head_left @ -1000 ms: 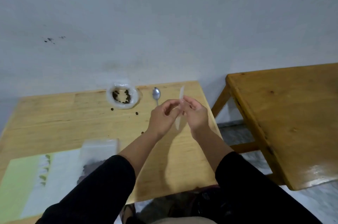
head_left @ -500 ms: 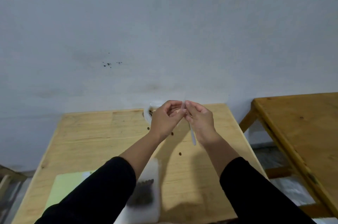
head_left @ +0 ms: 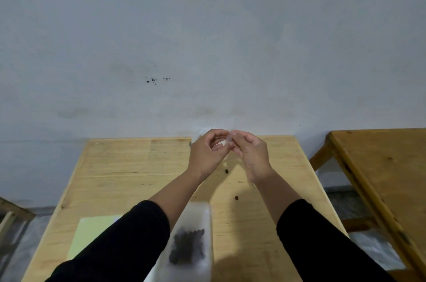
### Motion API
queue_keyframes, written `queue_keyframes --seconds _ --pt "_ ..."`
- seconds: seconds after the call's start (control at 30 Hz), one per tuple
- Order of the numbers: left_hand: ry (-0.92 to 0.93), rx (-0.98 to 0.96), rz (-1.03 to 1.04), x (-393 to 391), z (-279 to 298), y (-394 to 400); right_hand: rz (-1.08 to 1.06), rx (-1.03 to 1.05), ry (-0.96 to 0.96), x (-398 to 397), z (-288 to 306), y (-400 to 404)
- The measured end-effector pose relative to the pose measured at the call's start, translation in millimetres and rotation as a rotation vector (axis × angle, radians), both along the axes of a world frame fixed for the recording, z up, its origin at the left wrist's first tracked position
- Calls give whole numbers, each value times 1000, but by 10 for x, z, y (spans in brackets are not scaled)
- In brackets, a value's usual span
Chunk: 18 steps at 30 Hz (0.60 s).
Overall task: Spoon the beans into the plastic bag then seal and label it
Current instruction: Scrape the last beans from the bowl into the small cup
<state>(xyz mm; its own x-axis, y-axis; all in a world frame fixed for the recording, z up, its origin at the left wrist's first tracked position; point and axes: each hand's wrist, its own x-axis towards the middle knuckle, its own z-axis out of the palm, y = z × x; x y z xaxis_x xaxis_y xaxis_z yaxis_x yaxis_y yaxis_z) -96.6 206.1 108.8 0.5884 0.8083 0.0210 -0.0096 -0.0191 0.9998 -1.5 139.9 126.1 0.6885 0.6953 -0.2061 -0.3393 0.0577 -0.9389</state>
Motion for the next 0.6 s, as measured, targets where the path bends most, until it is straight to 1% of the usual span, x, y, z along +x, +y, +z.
queue_keyframes --seconds 0.17,0.43,0.53,0.6 --pt "-5 -16 48 74 51 0 48 -13 -31 108 25 50" --pt "22 27 126 208 61 -22 116 -35 -66 276 0 87" --pt "72 70 197 256 44 -33 102 -95 -145 310 -10 102" --pt "123 116 250 301 20 -29 92 -133 -271 326 -21 103"
